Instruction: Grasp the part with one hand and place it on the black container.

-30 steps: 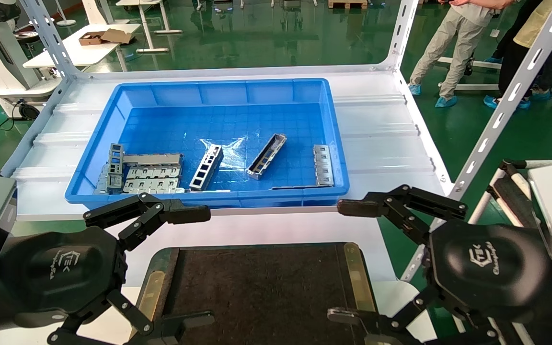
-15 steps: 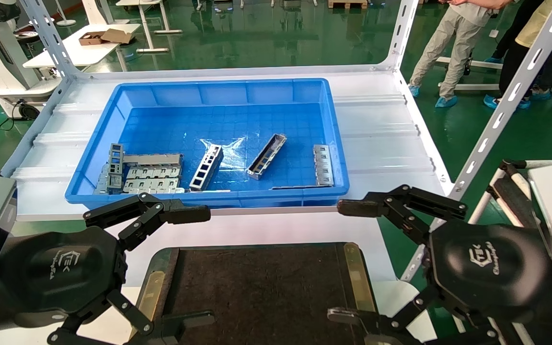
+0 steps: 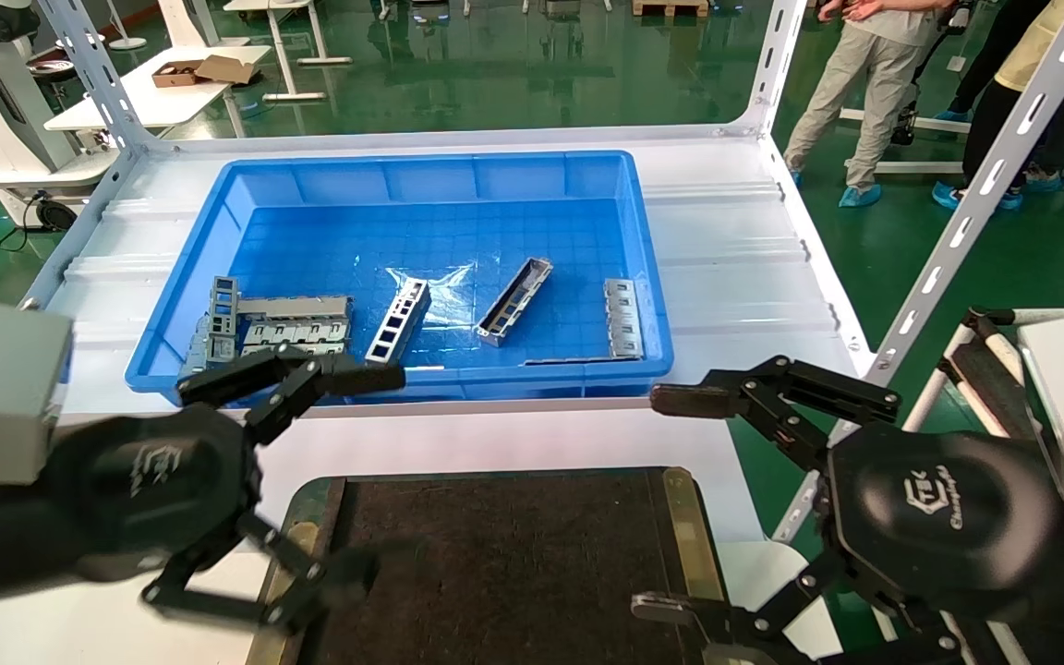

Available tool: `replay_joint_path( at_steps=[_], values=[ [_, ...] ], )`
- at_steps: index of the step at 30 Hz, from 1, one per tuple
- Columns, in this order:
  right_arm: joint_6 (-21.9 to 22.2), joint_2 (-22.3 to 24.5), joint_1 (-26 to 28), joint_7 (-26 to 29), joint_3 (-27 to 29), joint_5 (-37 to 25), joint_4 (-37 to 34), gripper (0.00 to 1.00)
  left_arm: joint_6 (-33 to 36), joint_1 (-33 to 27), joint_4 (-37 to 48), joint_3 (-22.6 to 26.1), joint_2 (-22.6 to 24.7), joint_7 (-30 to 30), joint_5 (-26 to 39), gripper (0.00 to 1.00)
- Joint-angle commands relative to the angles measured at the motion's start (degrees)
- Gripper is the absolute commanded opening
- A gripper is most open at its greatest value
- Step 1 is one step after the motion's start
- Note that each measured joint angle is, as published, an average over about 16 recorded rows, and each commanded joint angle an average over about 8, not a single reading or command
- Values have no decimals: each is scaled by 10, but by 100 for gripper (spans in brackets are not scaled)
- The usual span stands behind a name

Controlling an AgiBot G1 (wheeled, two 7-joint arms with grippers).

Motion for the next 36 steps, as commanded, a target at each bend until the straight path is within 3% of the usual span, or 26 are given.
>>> replay_joint_path(
  at_steps=[1,7,16,25,36],
  values=[
    [0,0,0,0,0,0,0,100,-14,-1,-1,0,3,1,8,100],
    [0,0,0,0,0,0,0,100,-66,-21,13,22,43,-11,51,100],
    [0,0,0,0,0,0,0,100,-140,-91,91,78,140,-39,143,100],
    [0,0,0,0,0,0,0,100,-210,-177,254,122,249,-30,225,100],
    [0,0,0,0,0,0,0,100,-292,-266,491,144,362,33,276,100]
  ],
)
